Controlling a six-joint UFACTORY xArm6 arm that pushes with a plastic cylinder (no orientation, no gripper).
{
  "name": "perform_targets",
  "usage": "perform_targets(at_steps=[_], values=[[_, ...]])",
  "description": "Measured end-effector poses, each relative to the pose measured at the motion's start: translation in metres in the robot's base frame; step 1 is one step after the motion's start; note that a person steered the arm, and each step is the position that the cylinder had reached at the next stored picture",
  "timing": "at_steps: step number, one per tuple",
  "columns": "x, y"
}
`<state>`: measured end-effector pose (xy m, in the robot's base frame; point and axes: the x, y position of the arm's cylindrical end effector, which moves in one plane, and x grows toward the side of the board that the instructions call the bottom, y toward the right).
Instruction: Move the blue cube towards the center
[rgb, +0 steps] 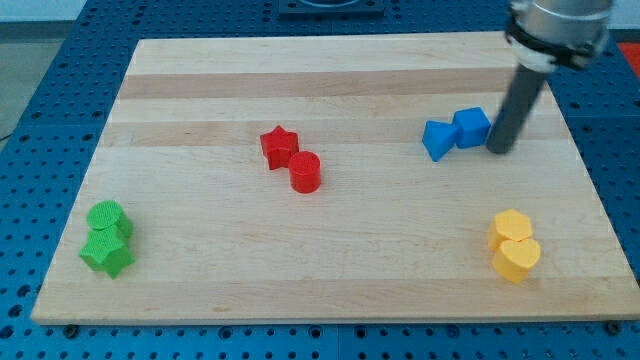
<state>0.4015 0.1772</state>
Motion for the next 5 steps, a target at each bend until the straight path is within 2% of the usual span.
perform_targets(at_steps=[1,2,3,4,5], values=[[-0.019,-0.109],[-0.032,-0.126],[-0.017,-0.06],[-0.024,-0.005],[-0.079,-0.047]])
